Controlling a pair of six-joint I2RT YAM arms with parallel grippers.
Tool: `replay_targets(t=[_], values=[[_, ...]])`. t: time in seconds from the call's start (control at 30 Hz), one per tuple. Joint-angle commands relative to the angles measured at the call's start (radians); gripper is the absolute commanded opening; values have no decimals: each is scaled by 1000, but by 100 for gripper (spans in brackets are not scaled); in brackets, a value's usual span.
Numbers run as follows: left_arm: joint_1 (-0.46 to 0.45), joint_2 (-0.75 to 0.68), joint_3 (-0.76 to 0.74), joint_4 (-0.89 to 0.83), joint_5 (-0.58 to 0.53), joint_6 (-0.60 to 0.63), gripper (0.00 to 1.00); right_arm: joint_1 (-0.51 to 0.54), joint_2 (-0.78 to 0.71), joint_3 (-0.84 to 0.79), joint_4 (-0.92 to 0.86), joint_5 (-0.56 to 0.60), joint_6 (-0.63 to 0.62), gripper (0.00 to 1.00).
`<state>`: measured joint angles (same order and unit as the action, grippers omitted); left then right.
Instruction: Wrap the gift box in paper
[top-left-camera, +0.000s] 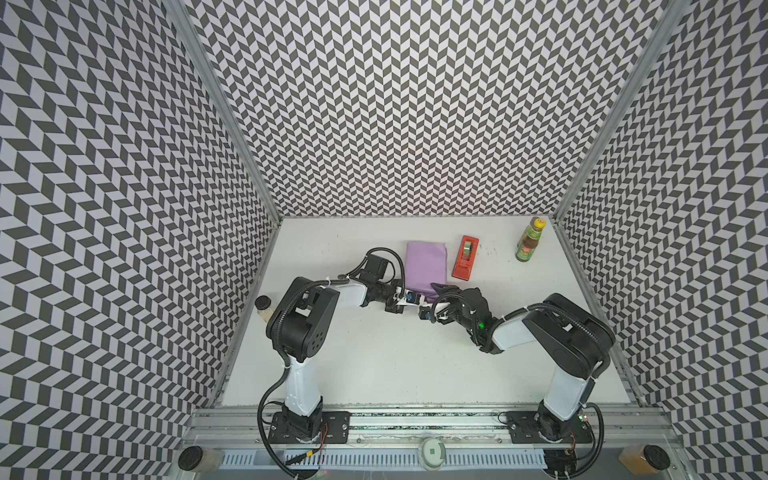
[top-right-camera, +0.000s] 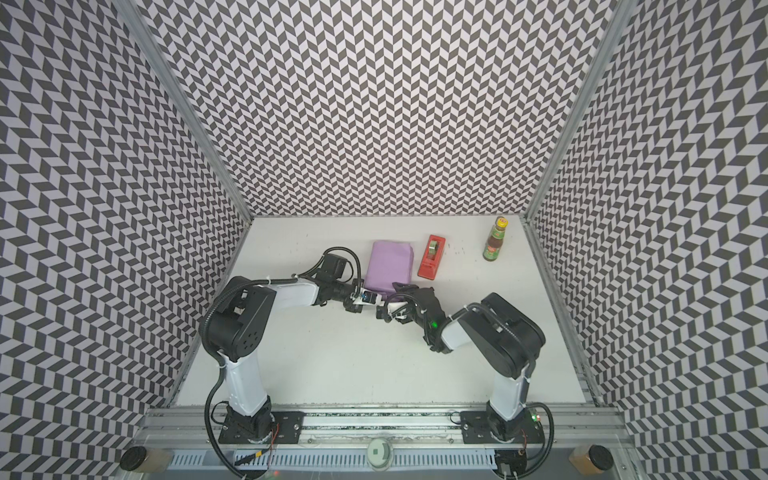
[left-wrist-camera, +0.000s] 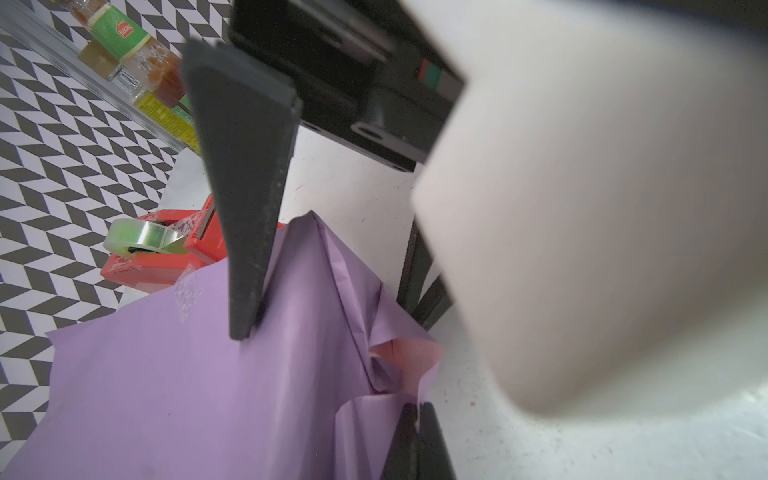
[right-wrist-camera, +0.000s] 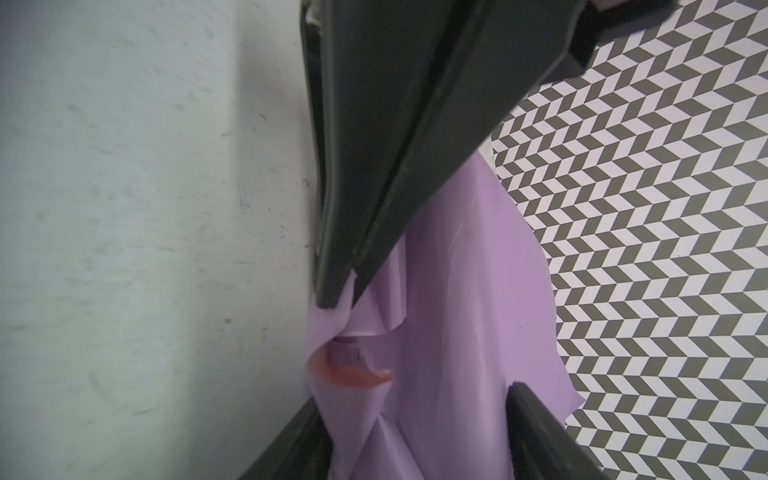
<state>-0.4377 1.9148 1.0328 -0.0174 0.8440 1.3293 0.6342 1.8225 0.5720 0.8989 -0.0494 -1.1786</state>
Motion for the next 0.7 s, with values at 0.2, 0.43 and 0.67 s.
replay_targets(t=[0.2,0.43,0.67], values=[[1,-7,10,8,1,-14,10,-16,24,23,66,-37,25,57],[3,-88,-47,99,-15,-42,43,-21,26,20,70,-42,30,52],[13,-176,-123,189,-34,-24,59,-25,28,16,74,-55,34,49]])
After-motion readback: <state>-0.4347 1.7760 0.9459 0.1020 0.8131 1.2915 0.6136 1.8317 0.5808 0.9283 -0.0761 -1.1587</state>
